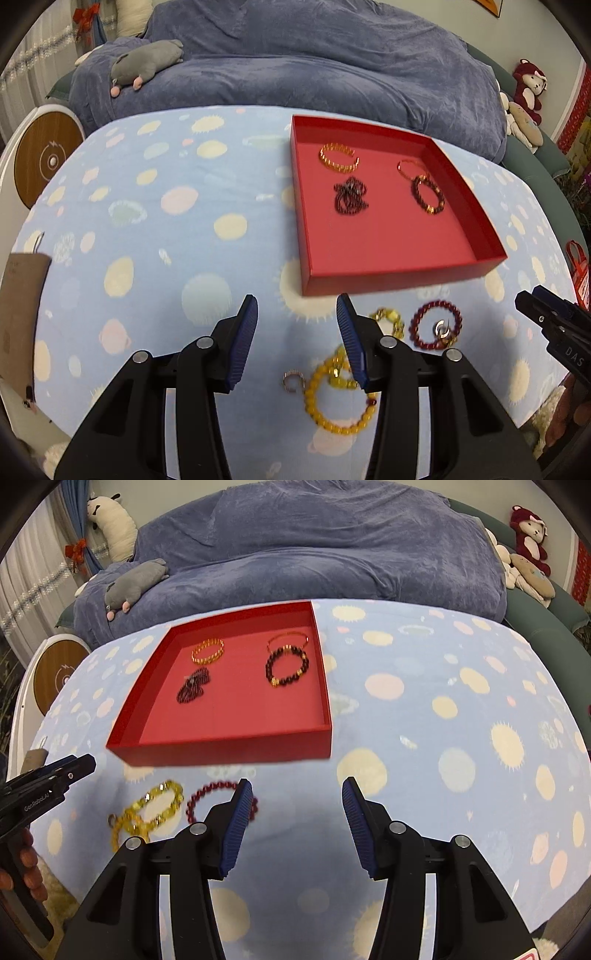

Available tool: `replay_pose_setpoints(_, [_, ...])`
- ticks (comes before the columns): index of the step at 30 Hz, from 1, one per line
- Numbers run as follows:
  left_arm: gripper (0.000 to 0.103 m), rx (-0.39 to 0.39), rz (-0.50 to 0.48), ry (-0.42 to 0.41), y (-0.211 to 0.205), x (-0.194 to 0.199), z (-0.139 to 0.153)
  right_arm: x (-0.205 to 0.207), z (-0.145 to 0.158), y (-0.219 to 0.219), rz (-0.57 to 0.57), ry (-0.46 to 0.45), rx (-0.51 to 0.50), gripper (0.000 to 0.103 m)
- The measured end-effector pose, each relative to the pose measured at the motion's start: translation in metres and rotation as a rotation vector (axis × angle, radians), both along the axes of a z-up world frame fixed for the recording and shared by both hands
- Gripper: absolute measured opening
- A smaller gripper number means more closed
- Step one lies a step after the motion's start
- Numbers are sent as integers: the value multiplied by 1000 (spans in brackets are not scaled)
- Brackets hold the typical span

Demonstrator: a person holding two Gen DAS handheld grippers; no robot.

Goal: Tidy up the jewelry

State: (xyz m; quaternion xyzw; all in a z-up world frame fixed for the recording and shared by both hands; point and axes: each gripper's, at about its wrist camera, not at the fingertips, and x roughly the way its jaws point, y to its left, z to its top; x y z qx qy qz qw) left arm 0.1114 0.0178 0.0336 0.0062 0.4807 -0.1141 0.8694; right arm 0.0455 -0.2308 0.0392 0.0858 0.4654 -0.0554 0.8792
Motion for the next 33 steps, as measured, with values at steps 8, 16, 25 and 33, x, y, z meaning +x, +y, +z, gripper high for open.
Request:
replay_pose_setpoints(8, [43, -49, 24, 82, -6, -32, -30, -41, -30, 18, 0, 83, 34, 50])
replay_pose_setpoints(16, [42, -60, 5, 82, -26, -19, -41, -40, -37, 31, 23, 98, 54, 50])
replay_pose_setpoints(25, [29, -31, -41, 70, -44, -9, -52, -39, -46, 34, 28, 119, 65, 50])
replay_pose_setpoints(33, [9, -30, -72, 72, -49, -11, -52, -38, -47, 35, 33, 123, 68, 50])
